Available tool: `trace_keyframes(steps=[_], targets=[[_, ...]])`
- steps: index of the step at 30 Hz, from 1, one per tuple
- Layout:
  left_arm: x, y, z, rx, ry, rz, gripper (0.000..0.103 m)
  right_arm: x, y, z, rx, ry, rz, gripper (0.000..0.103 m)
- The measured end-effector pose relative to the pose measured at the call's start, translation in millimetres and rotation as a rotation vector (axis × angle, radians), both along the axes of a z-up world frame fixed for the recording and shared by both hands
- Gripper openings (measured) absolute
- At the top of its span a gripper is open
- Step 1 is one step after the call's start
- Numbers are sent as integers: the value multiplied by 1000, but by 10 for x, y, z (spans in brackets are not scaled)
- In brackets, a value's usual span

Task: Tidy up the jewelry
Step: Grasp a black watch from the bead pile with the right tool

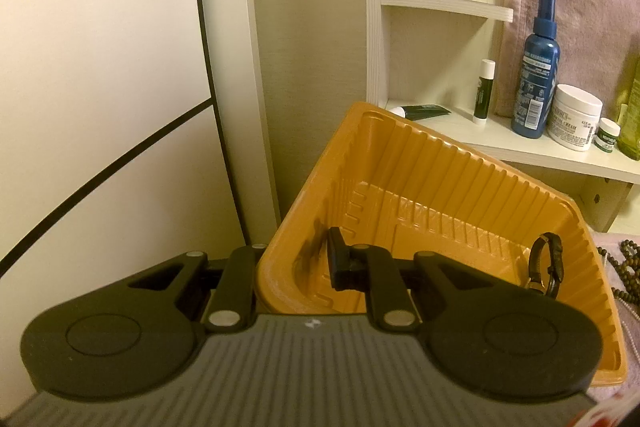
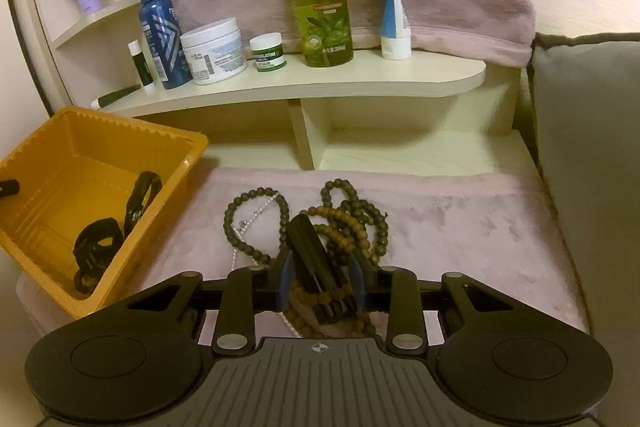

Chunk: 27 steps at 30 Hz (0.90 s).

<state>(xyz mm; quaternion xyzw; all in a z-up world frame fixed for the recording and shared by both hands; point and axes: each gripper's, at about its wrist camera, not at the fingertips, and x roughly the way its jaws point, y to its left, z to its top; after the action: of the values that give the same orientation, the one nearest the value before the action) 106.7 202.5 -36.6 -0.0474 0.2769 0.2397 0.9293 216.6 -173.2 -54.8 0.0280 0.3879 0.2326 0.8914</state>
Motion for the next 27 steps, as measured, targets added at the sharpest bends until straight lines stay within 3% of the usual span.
trace_keyframes(steps=[17,27], targets=[[-3,9,1,1,1,1,15,146,101,-237,-19,8,52,25],[-12,15,5,-1,-2,1,15,192,216,-269,-87,-8,107,21]])
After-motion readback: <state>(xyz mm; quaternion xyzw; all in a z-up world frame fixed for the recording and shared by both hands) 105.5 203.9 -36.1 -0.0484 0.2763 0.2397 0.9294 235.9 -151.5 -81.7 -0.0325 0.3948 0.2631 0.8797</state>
